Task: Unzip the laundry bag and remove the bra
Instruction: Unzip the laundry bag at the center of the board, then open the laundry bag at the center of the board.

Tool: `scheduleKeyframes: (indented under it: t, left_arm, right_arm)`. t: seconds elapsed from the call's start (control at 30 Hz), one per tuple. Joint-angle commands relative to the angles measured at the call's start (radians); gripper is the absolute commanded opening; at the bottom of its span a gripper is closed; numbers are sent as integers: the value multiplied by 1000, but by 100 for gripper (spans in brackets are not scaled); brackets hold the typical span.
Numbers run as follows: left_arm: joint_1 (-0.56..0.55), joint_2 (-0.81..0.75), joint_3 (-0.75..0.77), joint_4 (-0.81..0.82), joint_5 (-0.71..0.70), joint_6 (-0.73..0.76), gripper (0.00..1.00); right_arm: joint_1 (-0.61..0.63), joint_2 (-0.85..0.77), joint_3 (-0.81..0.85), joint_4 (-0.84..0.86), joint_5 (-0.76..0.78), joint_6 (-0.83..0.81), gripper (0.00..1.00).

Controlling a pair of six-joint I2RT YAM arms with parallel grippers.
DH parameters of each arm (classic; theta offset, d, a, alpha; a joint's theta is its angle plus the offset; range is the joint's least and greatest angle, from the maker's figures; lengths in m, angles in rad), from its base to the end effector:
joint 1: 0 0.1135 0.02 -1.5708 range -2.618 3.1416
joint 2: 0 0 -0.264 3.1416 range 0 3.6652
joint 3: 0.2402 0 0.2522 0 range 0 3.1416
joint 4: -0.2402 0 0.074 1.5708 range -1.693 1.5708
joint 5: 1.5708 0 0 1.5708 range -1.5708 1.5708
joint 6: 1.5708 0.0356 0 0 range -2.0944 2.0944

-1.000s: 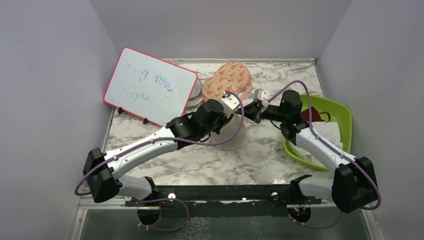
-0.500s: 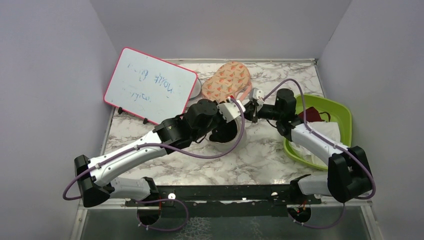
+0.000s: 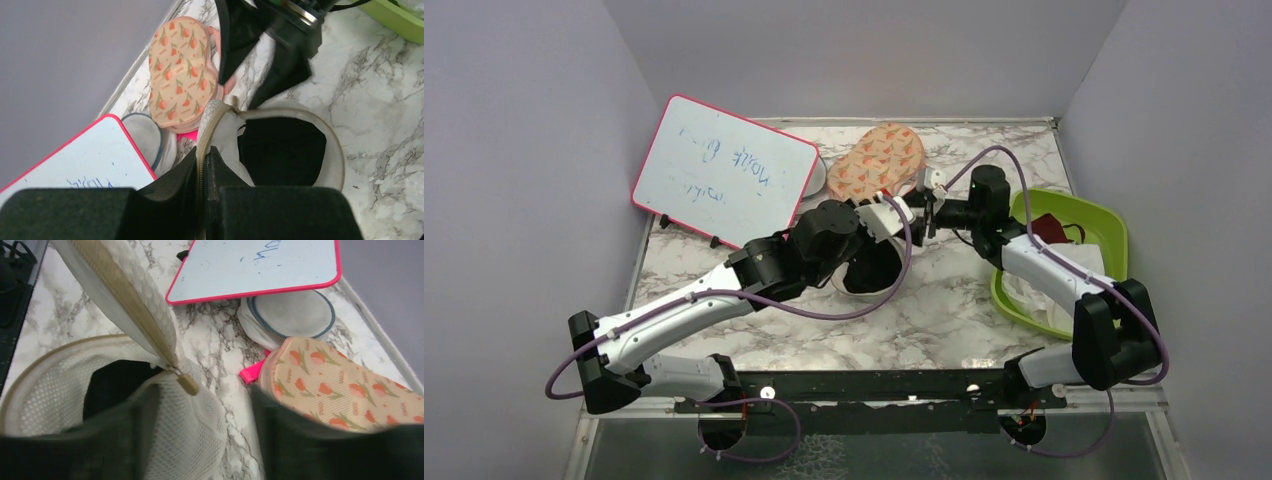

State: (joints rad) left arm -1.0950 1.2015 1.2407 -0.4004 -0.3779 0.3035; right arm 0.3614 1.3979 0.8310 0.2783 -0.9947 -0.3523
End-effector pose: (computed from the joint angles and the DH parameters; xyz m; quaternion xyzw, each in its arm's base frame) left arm 0.1341 -0.2316 0.3914 0.4383 0.6871 -0.0727 0.5749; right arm 0.2728 0.1351 0.2660 -0.5134 0.5603 0.3848 0.5239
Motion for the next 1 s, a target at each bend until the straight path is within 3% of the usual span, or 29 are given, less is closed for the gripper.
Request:
scheduleKeyframes:
  t: [0.0, 0.13, 0.27, 0.33, 0.57, 0.67, 0.7, 0.8, 0.97]
  left_arm:
    - [-4, 6, 77, -61, -119, -195, 0]
    - [10, 50, 121, -150, -129, -328, 0]
    - [60, 91, 187, -219, -108, -423, 0]
    - [106, 106, 215, -235, -53, -452, 0]
    - [185, 140, 266, -240, -17, -480, 0]
    - [216, 154, 275, -239, 8, -485, 0]
    - [228, 158, 276, -239, 20, -489, 0]
    - [248, 170, 278, -238, 46, -502, 0]
    - [265, 175, 269, -238, 78, -526, 0]
  right_arm:
    - [-1, -66, -36, -51, 50, 49, 97]
    - [-1, -148, -77, -90, 114, 101, 100]
    - [-1, -198, -61, -153, 397, 390, 100]
    - [-1, -209, -26, -253, 464, 472, 100]
    - [-1, -191, 75, -494, 461, 734, 100]
    - [10, -158, 52, -452, 272, 819, 100]
    - [20, -150, 41, -445, 279, 846, 100]
    - [71, -138, 8, -429, 367, 890, 100]
    - [213, -100, 37, -539, 614, 905, 100]
